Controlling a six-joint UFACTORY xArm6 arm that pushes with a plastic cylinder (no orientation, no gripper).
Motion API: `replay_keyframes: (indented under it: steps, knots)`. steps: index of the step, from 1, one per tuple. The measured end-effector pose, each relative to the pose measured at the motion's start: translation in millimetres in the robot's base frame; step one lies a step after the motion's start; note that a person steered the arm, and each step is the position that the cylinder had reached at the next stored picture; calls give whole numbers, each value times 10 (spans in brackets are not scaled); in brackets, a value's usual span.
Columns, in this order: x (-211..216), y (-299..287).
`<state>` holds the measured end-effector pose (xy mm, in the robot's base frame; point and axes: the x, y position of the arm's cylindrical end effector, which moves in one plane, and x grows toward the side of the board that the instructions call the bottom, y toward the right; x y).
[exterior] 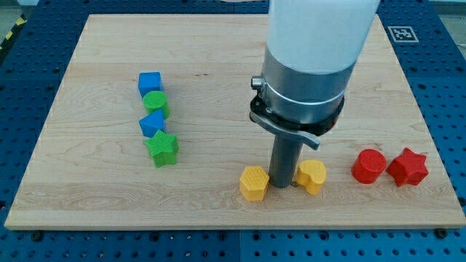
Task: Push the yellow hexagon to the line of blocks
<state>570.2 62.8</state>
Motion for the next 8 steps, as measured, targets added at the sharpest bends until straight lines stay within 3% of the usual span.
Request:
replay_keyframes:
  steps: [1, 3, 8]
  knots:
    - [12, 288]
    - [67, 183]
    - [357, -934]
